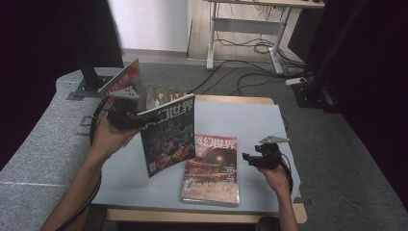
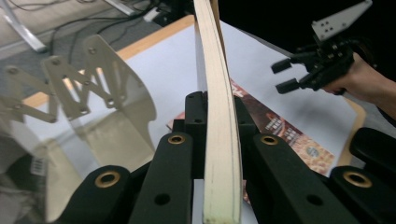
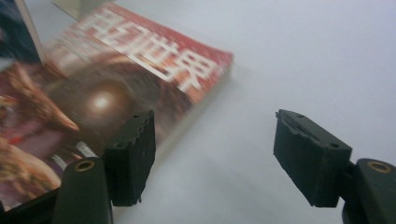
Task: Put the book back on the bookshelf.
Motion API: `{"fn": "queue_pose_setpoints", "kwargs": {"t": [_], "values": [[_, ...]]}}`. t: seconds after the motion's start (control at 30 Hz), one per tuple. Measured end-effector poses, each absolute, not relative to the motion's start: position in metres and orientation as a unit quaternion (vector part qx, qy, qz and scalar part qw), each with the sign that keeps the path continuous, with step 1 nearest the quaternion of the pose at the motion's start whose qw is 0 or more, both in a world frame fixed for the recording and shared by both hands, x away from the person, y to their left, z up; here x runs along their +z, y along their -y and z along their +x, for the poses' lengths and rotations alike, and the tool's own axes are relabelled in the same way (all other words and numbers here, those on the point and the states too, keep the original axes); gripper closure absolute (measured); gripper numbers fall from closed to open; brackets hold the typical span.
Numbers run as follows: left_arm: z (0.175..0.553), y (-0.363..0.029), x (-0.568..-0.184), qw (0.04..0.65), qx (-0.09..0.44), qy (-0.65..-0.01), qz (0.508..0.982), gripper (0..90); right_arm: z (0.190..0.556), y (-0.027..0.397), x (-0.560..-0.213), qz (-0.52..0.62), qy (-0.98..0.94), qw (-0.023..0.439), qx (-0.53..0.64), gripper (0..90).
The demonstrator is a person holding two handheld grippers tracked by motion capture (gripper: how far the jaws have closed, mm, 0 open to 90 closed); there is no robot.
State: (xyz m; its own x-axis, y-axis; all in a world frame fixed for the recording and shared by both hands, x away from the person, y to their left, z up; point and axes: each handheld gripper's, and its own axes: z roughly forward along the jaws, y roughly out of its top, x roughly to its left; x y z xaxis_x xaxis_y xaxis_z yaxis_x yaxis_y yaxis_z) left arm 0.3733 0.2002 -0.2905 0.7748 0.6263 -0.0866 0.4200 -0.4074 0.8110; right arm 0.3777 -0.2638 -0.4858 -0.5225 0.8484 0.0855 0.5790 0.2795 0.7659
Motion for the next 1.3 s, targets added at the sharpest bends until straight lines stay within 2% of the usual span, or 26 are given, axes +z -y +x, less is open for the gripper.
{"fn": "queue_pose_setpoints", "kwargs": {"t": [0.2, 0.57, 1.3], "values": [[0.369, -0.208, -0.287, 0.437, 0.137, -0.325, 0.827, 82.8, 0.374, 0.274, -0.509, 0.491, -0.768, 0.194, 0.363, 25.7], [0.366, -0.218, -0.291, 0.413, 0.172, -0.350, 0.823, 82.8, 0.373, 0.273, -0.535, 0.500, -0.768, 0.222, 0.333, 11.2], [0.370, -0.245, -0.291, 0.404, 0.205, -0.392, 0.801, 82.8, 0.372, 0.273, -0.536, 0.506, -0.763, 0.224, 0.334, 10.2]]}}
